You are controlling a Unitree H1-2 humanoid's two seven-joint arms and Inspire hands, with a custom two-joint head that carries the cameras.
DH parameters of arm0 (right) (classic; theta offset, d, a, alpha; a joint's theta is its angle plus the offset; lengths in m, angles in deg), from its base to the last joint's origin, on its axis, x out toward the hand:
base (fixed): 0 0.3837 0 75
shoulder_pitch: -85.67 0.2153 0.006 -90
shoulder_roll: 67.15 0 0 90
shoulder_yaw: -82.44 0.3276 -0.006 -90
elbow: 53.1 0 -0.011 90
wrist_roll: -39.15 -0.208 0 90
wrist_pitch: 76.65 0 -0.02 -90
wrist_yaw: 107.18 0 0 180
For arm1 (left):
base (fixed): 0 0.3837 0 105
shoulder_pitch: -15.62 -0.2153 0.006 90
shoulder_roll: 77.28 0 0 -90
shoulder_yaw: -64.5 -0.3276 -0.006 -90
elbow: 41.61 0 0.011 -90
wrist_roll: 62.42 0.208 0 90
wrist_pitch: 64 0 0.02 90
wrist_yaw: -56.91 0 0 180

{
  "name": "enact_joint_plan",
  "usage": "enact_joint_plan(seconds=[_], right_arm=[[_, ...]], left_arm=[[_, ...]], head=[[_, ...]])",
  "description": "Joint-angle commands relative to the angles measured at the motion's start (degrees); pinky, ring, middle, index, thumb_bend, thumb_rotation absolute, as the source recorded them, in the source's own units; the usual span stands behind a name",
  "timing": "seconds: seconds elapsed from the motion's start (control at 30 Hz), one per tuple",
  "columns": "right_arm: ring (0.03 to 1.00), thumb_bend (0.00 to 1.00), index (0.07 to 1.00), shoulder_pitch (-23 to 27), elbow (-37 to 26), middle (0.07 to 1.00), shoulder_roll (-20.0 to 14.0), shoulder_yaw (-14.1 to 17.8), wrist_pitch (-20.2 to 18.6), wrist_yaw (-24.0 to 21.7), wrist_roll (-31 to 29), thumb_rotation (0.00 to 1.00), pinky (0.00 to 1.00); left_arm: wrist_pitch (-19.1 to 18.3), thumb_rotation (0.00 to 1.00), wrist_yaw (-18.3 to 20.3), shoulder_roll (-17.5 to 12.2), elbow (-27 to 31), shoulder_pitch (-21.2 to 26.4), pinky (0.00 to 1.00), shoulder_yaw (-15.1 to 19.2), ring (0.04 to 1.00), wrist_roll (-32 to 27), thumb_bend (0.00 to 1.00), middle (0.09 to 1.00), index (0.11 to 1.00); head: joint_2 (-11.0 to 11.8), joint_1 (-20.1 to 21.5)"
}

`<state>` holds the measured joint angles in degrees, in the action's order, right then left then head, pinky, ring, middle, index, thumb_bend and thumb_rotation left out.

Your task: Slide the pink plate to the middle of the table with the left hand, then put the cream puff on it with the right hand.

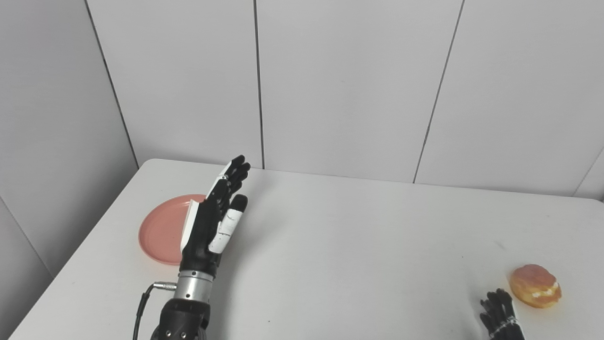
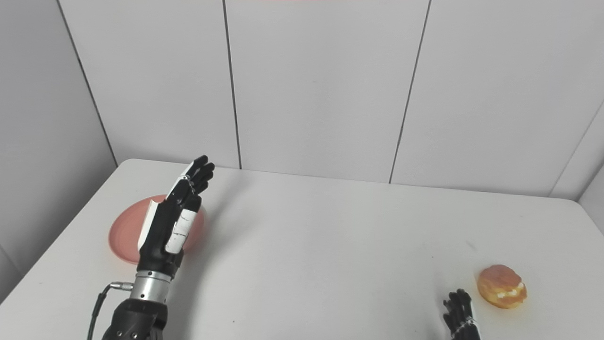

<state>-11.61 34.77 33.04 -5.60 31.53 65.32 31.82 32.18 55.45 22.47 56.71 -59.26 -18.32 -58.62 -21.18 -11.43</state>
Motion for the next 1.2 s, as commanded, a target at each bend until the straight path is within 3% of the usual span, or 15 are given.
enact_joint_plan(seconds=[0.0, 0.2, 0.37, 0.5, 0.7, 0.8, 0.93, 1.17], right_arm=[[0.982, 0.74, 0.991, -0.59, 4.75, 0.972, 0.01, -0.21, -5.04, 0.84, 0.94, 1.00, 1.00], [0.990, 0.75, 0.991, -0.68, 4.34, 0.975, 0.06, -0.47, -5.86, 0.72, 0.76, 1.00, 1.00], [0.970, 0.78, 0.971, -0.43, 4.98, 0.954, 0.04, -0.42, -5.09, 0.64, 0.56, 1.00, 0.99], [0.971, 0.77, 0.973, -0.49, 4.87, 0.952, -0.09, -0.46, -5.37, 0.39, 0.19, 1.00, 1.00], [0.972, 0.79, 0.975, -0.48, 4.87, 0.949, -0.33, -0.62, -5.68, 0.29, 0.34, 1.00, 1.00], [0.967, 0.77, 0.979, -0.49, 4.94, 0.945, -0.40, -0.71, -5.54, 0.15, 0.19, 1.00, 1.00], [0.957, 0.78, 0.975, -0.58, 4.75, 0.934, -0.49, -0.84, -5.55, 0.09, 0.22, 1.00, 0.99], [0.949, 0.78, 0.968, -0.82, 4.22, 0.927, -0.81, -1.06, -6.05, 0.16, 0.54, 1.00, 0.98]], left_arm=[[1.76, 0.88, -0.65, -1.54, 0.52, 3.62, 0.90, 0.94, 0.896, -1.02, 0.97, 0.893, 0.850], [4.94, 0.91, -1.71, -6.84, -3.33, 7.25, 0.80, 2.95, 0.848, 2.61, 0.88, 0.857, 0.814], [7.83, 0.90, -2.34, -12.19, -10.83, 9.75, 0.83, 5.22, 0.871, 3.02, 0.90, 0.873, 0.846], [11.38, 0.87, -2.29, -15.28, -16.97, 10.83, 0.79, 6.57, 0.855, 1.78, 0.90, 0.852, 0.852], [15.48, 0.88, -1.18, -17.94, -25.46, 11.72, 0.85, 8.49, 0.894, -3.52, 0.86, 0.862, 0.860], [17.50, 0.88, -0.18, -18.42, -30.54, 12.63, 0.91, 9.59, 0.900, -7.29, 0.91, 0.868, 0.843], [18.32, 0.86, 0.81, -19.05, -34.75, 13.05, 0.90, 10.66, 0.911, -10.32, 0.97, 0.882, 0.845], [19.62, 0.84, 2.18, -20.40, -41.23, 14.11, 0.91, 11.97, 0.909, -14.29, 0.93, 0.884, 0.858]], head=[[-0.01, -0.17], [-0.26, 0.08], [-0.43, 0.07], [-0.51, 0.12], [-0.60, 0.05], [-0.65, 0.20], [-0.80, 0.27], [-0.96, 0.58]])
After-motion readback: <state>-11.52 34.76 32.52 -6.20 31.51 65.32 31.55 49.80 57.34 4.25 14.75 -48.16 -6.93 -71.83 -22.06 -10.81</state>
